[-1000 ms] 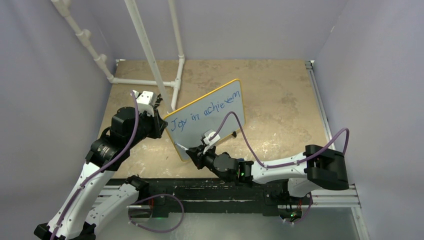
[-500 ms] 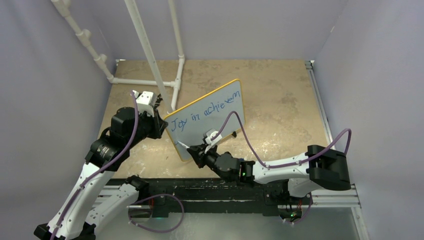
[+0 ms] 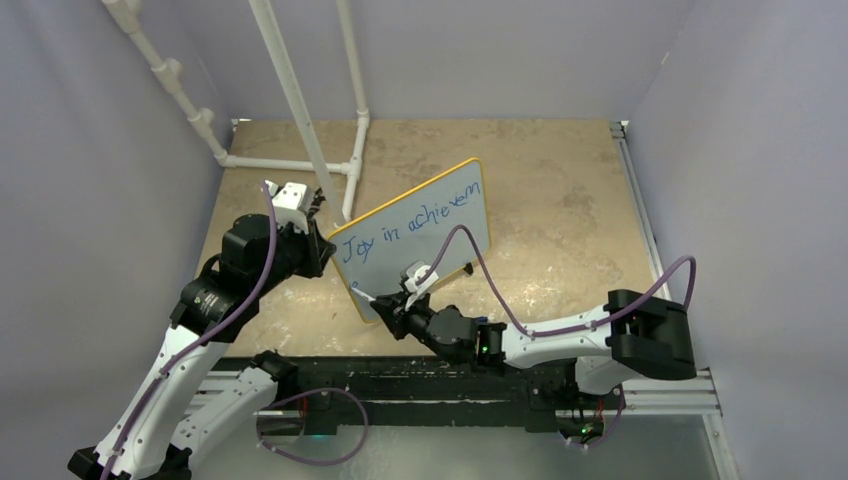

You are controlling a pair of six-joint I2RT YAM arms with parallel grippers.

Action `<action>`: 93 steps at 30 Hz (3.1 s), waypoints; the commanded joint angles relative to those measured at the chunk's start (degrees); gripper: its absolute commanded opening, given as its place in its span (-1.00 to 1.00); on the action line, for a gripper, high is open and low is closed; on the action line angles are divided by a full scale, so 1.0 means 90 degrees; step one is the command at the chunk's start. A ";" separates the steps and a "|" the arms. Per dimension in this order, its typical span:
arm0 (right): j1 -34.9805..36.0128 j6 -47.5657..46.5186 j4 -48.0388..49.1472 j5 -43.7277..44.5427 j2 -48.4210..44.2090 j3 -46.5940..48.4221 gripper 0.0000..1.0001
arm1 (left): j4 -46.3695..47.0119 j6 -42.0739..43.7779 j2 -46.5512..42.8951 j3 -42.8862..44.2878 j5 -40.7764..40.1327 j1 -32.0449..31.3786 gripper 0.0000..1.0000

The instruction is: Write a sentence on the whiteboard

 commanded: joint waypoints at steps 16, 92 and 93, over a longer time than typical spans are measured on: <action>0.0072 0.0512 -0.0658 0.0708 0.0085 0.0156 -1.00 | 0.0177 0.0017 -0.0043 0.0023 0.0181 0.0012 -1.00; 0.0161 -0.0177 0.0405 0.1108 -0.0083 0.0127 -1.00 | 0.0107 -0.0066 -0.0061 0.0023 0.0169 0.0017 -1.00; 0.0159 -0.0173 0.0386 0.1150 -0.0073 0.0139 -1.00 | 0.0110 -0.0071 -0.0062 0.0021 0.0169 0.0013 -1.00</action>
